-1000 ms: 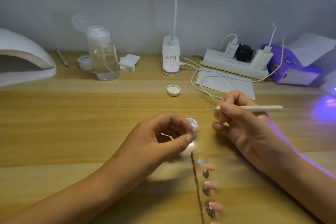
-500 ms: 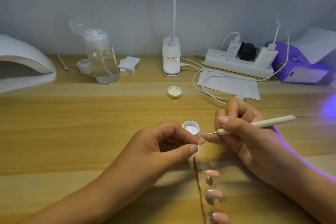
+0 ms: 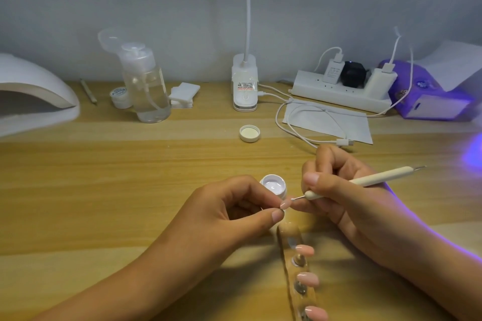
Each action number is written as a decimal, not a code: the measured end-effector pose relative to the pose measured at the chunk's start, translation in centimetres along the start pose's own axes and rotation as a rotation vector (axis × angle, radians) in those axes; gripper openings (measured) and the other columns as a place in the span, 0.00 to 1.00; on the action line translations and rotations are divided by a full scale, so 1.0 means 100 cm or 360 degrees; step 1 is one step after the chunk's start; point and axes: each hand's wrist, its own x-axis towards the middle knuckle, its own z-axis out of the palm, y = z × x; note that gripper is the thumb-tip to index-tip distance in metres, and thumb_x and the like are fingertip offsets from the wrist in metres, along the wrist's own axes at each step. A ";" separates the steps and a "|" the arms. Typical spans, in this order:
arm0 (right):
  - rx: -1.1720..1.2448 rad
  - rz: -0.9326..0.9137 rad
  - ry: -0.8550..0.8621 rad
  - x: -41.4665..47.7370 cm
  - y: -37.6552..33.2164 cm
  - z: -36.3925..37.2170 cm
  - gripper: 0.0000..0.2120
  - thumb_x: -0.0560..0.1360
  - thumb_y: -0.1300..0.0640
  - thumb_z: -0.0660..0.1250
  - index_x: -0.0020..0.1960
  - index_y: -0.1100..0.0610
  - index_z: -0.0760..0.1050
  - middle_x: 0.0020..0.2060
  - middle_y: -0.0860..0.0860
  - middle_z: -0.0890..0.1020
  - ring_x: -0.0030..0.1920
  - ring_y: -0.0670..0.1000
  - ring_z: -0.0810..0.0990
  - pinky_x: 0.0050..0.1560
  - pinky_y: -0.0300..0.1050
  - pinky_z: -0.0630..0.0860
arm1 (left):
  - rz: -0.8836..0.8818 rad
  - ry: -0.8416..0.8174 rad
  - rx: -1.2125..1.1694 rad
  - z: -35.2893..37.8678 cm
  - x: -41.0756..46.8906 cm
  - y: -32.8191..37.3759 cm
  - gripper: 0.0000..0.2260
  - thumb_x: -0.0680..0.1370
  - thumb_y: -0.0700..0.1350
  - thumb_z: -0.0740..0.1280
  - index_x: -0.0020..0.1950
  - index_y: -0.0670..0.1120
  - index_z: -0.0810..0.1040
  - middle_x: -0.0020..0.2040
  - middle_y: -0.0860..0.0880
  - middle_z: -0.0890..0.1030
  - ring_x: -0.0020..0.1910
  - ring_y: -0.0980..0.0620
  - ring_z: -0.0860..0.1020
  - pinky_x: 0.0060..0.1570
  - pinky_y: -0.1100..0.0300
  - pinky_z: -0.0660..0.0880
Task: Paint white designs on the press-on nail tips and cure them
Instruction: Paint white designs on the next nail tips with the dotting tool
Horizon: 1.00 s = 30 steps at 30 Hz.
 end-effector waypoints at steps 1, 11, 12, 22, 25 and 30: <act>-0.0003 0.0001 -0.0010 0.000 0.000 0.000 0.11 0.63 0.60 0.73 0.30 0.54 0.70 0.28 0.52 0.70 0.27 0.45 0.69 0.37 0.42 0.80 | -0.0002 -0.0004 0.0004 0.000 0.000 0.000 0.04 0.70 0.46 0.73 0.44 0.50 0.84 0.41 0.49 0.85 0.41 0.56 0.81 0.43 0.64 0.77; -0.0042 0.0044 -0.0005 0.000 -0.001 0.003 0.13 0.65 0.65 0.72 0.29 0.54 0.70 0.27 0.52 0.70 0.26 0.45 0.68 0.37 0.41 0.79 | 0.0016 -0.0017 0.0054 0.000 -0.001 0.000 0.03 0.70 0.46 0.73 0.44 0.51 0.84 0.42 0.48 0.85 0.41 0.56 0.81 0.43 0.64 0.77; -0.0028 0.0058 -0.0016 0.000 -0.001 0.003 0.13 0.64 0.64 0.73 0.29 0.54 0.70 0.27 0.52 0.69 0.26 0.45 0.69 0.37 0.41 0.80 | 0.0017 -0.0018 0.0052 0.000 -0.001 0.000 0.03 0.70 0.46 0.73 0.44 0.50 0.84 0.42 0.49 0.85 0.41 0.56 0.81 0.43 0.64 0.77; -0.0046 0.0091 -0.0025 -0.001 -0.003 0.004 0.13 0.67 0.65 0.70 0.29 0.54 0.69 0.26 0.51 0.70 0.26 0.44 0.70 0.38 0.41 0.80 | 0.0020 -0.0006 0.0059 0.000 0.000 -0.002 0.04 0.70 0.46 0.73 0.44 0.51 0.84 0.42 0.48 0.85 0.42 0.54 0.81 0.45 0.61 0.78; -0.0044 0.0093 -0.0029 -0.001 -0.003 0.004 0.13 0.67 0.65 0.70 0.29 0.54 0.69 0.26 0.51 0.70 0.26 0.44 0.71 0.38 0.42 0.80 | 0.0016 -0.0013 0.0059 0.000 0.000 -0.001 0.04 0.70 0.46 0.73 0.45 0.51 0.84 0.43 0.47 0.85 0.43 0.53 0.81 0.46 0.58 0.78; -0.0028 0.0085 -0.0028 -0.001 -0.002 0.004 0.12 0.64 0.63 0.72 0.29 0.54 0.70 0.26 0.51 0.71 0.26 0.43 0.71 0.37 0.41 0.80 | 0.0024 -0.0016 0.0060 0.000 0.000 0.000 0.05 0.71 0.47 0.74 0.45 0.49 0.84 0.43 0.46 0.85 0.42 0.53 0.81 0.45 0.60 0.78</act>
